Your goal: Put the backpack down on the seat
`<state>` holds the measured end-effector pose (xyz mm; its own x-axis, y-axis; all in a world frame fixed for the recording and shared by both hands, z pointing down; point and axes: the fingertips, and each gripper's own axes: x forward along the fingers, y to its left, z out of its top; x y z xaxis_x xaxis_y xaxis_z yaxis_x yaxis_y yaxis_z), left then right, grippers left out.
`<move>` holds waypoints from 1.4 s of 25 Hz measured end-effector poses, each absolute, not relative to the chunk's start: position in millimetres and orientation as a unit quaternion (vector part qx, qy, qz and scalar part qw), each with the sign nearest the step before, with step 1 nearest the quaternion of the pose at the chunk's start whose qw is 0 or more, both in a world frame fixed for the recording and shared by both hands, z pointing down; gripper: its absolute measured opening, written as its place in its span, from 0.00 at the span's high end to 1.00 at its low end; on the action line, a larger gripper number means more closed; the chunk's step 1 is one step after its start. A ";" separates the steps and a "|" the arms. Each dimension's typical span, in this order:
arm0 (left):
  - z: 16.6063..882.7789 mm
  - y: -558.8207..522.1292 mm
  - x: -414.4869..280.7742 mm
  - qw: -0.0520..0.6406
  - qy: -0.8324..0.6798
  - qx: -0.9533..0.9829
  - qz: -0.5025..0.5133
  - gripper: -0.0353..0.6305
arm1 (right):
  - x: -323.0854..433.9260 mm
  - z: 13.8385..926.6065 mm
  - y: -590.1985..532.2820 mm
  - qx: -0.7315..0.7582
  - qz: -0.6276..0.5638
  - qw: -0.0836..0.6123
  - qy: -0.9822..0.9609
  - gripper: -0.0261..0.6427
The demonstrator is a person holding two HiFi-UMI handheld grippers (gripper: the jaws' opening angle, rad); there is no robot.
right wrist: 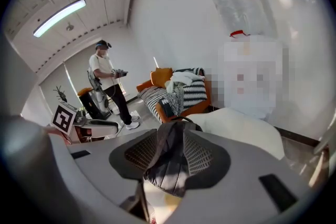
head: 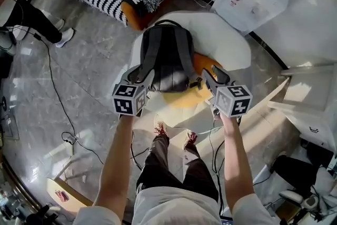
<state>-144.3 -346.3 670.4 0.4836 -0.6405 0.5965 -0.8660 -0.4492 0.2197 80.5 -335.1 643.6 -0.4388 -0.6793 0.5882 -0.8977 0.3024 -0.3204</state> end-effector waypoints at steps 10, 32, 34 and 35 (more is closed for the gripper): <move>609.9 -306.0 -128.1 0.197 -0.457 0.830 0.252 0.74 | 85.8 583.9 -302.4 0.498 0.253 0.198 -0.805 0.92; 483.5 -231.0 -101.9 0.097 -0.508 0.814 0.265 0.94 | 103.0 464.4 -238.6 0.456 0.171 0.219 -0.846 0.95; 471.8 -224.1 -95.1 0.088 -0.506 0.816 0.265 0.94 | 107.8 452.3 -234.4 0.454 0.166 0.215 -0.849 0.95; 465.0 -221.3 -91.4 0.086 -0.505 0.818 0.260 0.94 | 109.9 444.9 -232.8 0.453 0.161 0.213 -0.851 0.96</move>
